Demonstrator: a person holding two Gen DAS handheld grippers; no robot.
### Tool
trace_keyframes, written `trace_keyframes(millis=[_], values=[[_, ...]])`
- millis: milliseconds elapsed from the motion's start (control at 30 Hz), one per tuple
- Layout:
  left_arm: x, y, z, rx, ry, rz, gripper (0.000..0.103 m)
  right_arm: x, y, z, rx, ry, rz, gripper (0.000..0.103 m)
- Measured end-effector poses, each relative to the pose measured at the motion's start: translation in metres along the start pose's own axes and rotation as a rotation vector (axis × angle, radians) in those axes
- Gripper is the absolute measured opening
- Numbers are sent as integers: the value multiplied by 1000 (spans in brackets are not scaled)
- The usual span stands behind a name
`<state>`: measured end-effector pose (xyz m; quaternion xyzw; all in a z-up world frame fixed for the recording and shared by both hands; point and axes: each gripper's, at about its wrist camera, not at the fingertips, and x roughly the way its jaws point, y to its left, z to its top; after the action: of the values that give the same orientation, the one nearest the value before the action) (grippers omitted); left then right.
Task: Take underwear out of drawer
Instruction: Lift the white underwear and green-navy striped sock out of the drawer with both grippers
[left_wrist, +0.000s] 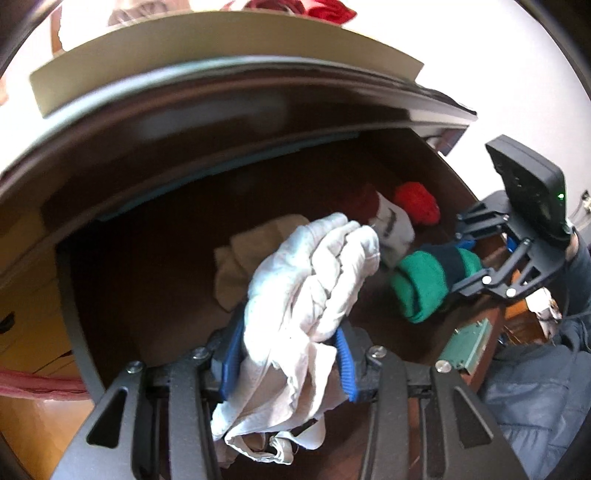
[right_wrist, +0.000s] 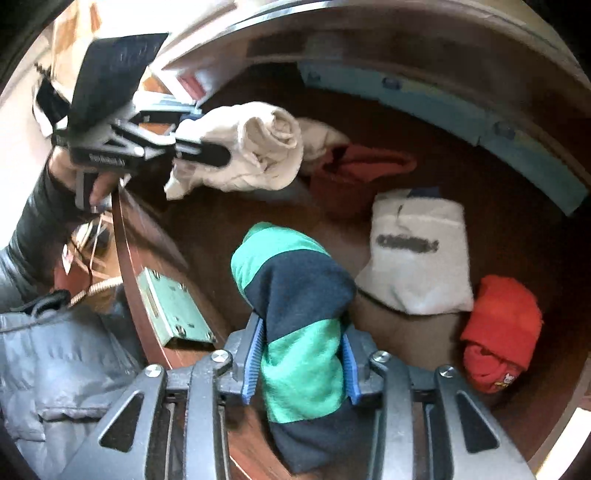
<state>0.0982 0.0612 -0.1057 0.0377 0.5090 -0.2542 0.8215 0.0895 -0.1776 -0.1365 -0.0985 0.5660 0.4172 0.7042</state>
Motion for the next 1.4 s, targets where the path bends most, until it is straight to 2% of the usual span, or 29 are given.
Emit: trace_keyframes(millis=[267,600,700,967,1200,1400], values=[[-6,-6,2,-12,-79,58,42,-26,-6,-8,37,-116,-15,39],[-4,-14,8,-44,-112,42,42,-47,-4,9,36,-202,-54,39],[-7,-17,8,-67,-138,46,42,-48,-5,12,53,-239,-41,39],[-16,-25,4,-92,-203,103,42,-58,-8,8,80,-328,-45,39],[-25,-32,1,-95,-268,171,42,-66,-1,3,53,-393,-82,39],[-25,-34,1,-101,-303,198,42,-73,-2,-4,49,-435,-98,39]])
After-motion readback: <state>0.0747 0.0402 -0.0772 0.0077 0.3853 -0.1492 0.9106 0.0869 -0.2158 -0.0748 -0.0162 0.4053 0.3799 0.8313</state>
